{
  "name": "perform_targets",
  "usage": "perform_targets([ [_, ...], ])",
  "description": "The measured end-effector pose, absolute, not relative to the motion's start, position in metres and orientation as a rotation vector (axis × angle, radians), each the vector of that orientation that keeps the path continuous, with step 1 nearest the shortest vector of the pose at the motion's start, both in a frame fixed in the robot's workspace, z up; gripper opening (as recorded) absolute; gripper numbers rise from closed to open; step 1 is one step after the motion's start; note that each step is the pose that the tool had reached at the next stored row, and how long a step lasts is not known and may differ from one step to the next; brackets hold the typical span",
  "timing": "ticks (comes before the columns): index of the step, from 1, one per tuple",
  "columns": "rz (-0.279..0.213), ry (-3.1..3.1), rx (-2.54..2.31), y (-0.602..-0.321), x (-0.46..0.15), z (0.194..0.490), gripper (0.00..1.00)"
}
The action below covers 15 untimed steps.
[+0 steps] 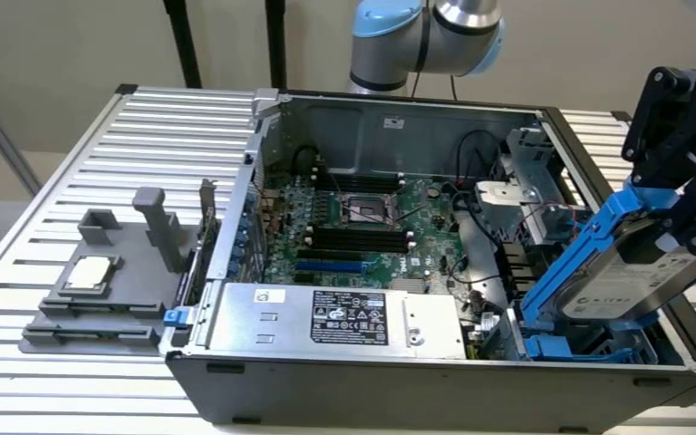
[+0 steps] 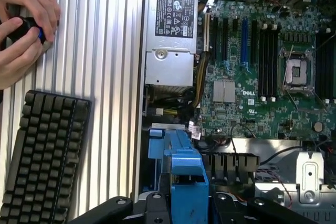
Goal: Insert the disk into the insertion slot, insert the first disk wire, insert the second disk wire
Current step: 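Insert the disk into the insertion slot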
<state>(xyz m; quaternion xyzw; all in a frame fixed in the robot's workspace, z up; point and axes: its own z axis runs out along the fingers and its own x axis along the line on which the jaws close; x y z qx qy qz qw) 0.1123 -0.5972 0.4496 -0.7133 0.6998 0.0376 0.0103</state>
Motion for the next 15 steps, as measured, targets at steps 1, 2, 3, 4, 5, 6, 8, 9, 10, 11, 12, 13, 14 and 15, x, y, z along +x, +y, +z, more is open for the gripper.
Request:
perform_targets([
  [1,0.122,2.182,-2.224,-0.5972,0.1129,0.4491,0.32],
  [2,0.126,2.179,-2.222,-0.5972,0.1135,0.4485,0.32],
  [3,0.131,2.177,-2.22,-0.5973,0.1141,0.448,0.32],
  [4,0.134,2.176,-2.218,-0.5975,0.1146,0.4475,0.32],
  [5,0.135,2.175,-2.217,-0.5979,0.1147,0.4472,0.32],
  [6,0.136,2.175,-2.217,-0.5983,0.1147,0.4471,0.32],
  [8,0.136,2.175,-2.217,-0.5993,0.1148,0.447,0.32],
  [9,0.136,2.175,-2.217,-0.6,0.1148,0.4469,0.32],
  [10,0.136,2.175,-2.217,-0.6007,0.1148,0.4468,0.32],
  [11,0.136,2.175,-2.217,-0.6015,0.1148,0.4468,0.32],
  [12,0.136,2.175,-2.217,-0.6022,0.1148,0.4467,0.32],
  [13,0.136,2.175,-2.217,-0.6028,0.1148,0.4464,0.32],
  [14,0.136,2.175,-2.217,-0.6031,0.1148,0.4461,0.32],
  [15,0.136,2.175,-2.217,-0.6032,0.1148,0.4458,0.32],
])
